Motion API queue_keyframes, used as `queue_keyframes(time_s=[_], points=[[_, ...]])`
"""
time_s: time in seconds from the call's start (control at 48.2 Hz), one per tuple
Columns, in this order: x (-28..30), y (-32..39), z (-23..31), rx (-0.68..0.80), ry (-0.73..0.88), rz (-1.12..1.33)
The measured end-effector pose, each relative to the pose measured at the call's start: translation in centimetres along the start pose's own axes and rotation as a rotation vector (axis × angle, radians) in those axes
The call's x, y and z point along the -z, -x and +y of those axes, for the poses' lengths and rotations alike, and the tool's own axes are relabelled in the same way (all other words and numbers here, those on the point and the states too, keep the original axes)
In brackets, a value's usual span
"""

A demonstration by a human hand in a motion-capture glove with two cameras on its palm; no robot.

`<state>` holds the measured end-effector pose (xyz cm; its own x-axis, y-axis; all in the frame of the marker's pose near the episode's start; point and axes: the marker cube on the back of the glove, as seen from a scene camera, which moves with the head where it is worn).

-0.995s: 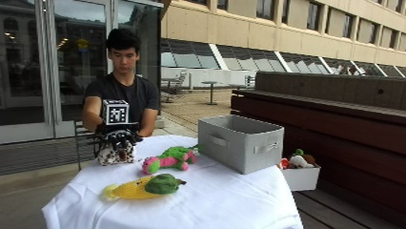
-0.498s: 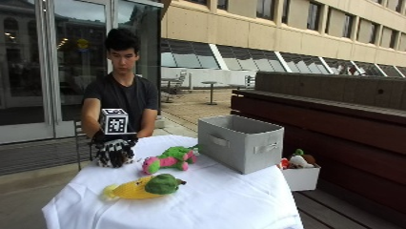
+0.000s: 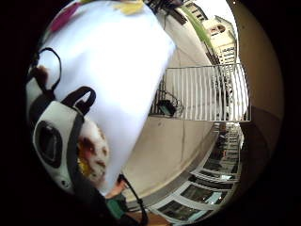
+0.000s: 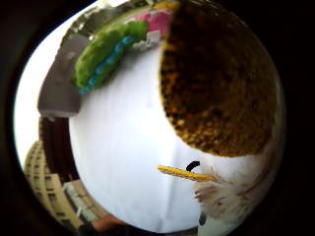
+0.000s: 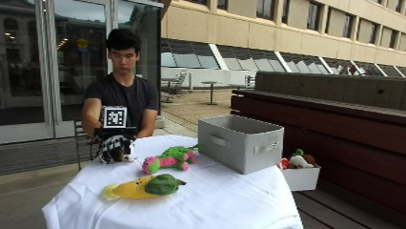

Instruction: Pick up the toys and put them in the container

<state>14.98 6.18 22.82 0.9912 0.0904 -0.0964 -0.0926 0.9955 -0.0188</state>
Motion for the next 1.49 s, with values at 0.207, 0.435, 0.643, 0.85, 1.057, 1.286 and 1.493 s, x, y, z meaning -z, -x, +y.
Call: queue_keyframes(time_s=[0.207,0.435,0.643,0.85,1.057,1.286,1.493], points=[[2.8,0.5,-0.8,0.048,0.078,-0.071],[11.0,2.9,-4.0,0.051,-0.054,-0.038],[21.2,6.3,-6.2,0.001,-0.04,-0.049],[26.9,10.7,-9.3,0.138,-0.179,-0.057],[30.2,19.8,-11.5,0.229,-0.2,-0.054],[32.1,32.3,-13.2,0.337,-0.209,-0.086],[32.3,40.0,-13.0,0.404,-0.204,-0.1]])
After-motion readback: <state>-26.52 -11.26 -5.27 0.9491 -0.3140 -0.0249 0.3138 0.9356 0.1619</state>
